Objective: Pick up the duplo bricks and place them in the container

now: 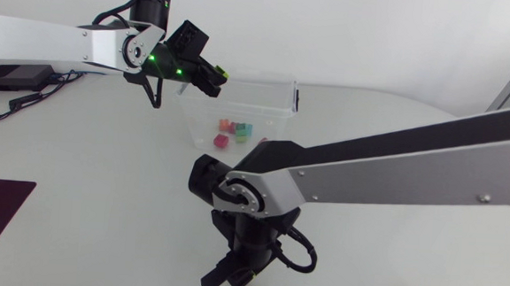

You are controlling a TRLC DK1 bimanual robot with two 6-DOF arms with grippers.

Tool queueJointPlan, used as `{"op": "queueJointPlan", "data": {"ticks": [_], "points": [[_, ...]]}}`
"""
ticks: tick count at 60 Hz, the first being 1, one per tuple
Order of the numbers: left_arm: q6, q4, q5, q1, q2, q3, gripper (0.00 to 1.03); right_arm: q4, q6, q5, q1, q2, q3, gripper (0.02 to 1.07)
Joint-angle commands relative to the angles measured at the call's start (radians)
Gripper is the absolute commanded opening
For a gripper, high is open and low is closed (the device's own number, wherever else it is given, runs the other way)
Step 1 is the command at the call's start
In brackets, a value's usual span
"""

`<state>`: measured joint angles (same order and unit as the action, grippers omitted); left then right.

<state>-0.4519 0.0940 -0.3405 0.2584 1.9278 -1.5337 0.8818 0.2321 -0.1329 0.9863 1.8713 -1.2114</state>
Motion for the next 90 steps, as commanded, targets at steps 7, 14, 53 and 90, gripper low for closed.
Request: {"op": "queueJointPlan", "data": {"ticks": [7, 14, 53, 90], "points": [[0.022, -0.01, 0.028, 0.007, 0.039, -0.036, 0.99, 0.0, -0.013, 0.001, -0.044, -0.107, 0.023, 0.17], [0.027, -0.013, 0.029, -0.007, 0.002, -0.016, 0.99, 0.029, -0.017, 0.022, -0.092, -0.181, -0.007, 0.17], [-0.09, 0.108, 0.031, 0.025, -0.647, 0.552, 0.99, -0.19, -0.12, 0.124, -0.351, -0.235, -0.275, 0.17], [-0.188, 0.207, 0.07, 0.209, -0.828, 0.922, 0.99, -0.342, -0.14, 0.151, -0.42, 0.094, -0.611, 0.18]]}}
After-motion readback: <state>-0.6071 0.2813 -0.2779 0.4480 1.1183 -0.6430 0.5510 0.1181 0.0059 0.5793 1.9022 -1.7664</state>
